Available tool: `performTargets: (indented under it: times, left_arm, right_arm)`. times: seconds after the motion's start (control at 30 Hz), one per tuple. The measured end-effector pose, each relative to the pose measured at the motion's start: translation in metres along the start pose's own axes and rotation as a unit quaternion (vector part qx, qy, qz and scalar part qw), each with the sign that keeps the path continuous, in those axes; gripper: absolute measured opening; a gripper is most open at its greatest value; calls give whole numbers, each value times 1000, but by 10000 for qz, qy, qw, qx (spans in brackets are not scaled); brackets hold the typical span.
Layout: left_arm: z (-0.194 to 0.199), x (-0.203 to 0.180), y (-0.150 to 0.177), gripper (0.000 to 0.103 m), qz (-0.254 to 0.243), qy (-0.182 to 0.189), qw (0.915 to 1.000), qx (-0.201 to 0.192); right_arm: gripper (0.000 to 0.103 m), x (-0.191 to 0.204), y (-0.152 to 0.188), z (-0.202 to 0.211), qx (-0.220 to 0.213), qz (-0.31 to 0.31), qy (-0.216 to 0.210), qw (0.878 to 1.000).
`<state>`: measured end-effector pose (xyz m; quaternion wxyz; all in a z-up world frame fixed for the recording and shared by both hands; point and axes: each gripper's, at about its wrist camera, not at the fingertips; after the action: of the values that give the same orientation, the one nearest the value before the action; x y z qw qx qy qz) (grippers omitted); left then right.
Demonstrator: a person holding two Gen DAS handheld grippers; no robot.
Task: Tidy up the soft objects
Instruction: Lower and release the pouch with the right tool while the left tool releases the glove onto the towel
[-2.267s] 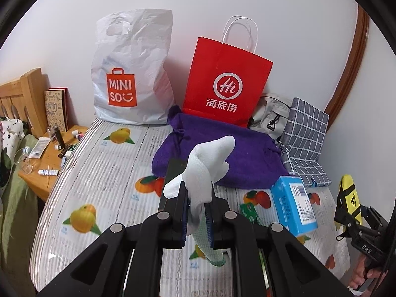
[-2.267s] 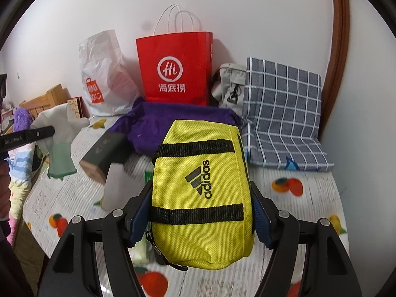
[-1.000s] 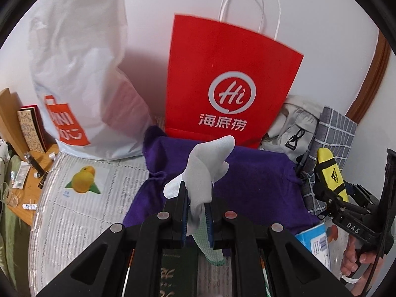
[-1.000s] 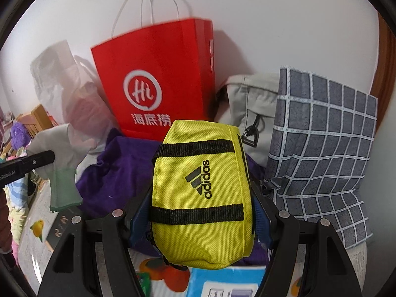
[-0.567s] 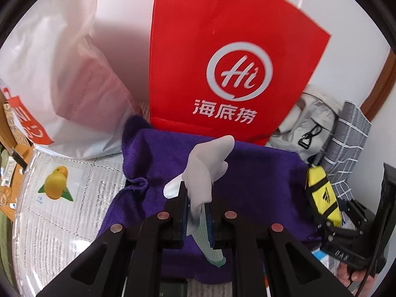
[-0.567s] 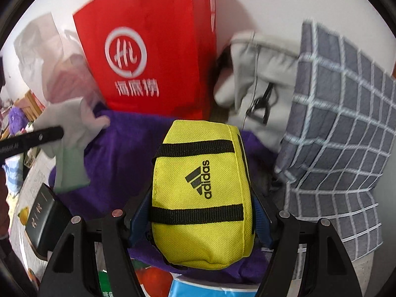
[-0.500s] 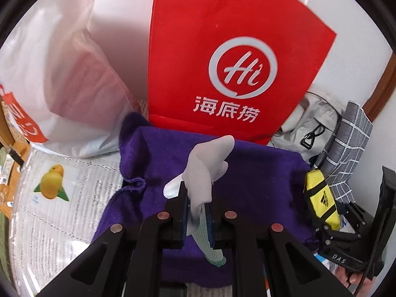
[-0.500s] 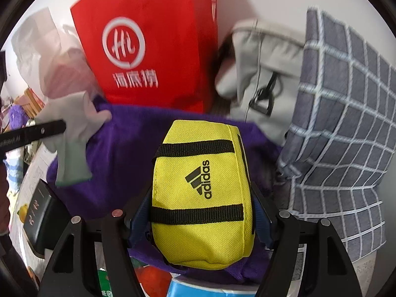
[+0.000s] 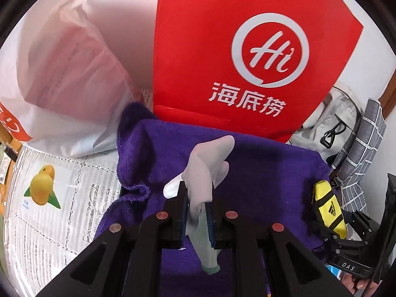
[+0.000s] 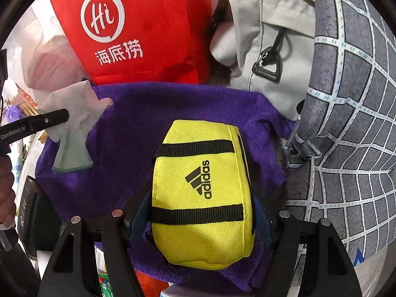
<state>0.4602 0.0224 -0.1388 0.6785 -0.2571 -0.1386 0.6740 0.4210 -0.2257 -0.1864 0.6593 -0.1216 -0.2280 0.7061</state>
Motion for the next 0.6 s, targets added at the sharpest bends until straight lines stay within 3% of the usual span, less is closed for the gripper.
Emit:
performTargets:
  times: [0.23,0.37,0.47,0.6]
  left_arm:
    - [-7,-1,1,14,-19,-8,10000,53]
    - [-10,-6,0,17,-57,-5,10000,68]
    - [-10,-7,1,28,-45,6,10000,88]
    - [-4,-10,1,39,-88,-9,9999,47]
  right_arm:
    - [72,7,-4,-13,82,71,87,9999]
    - [77,9,-6,-13,79,141,91,9998]
    - [85,9,-6,-11,52,175,139,9997]
    - [85,11,-8,-5,-79,179,141,9997]
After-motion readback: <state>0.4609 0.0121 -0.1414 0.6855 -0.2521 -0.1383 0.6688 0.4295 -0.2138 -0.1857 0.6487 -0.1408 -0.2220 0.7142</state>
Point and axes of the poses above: each gripper's, at about its wrist camera, not at the fingertips, and z roughly against the way its jaws point, x to its left, y to its underside, and after that the axes turned 4 degrees about -z, right-handed
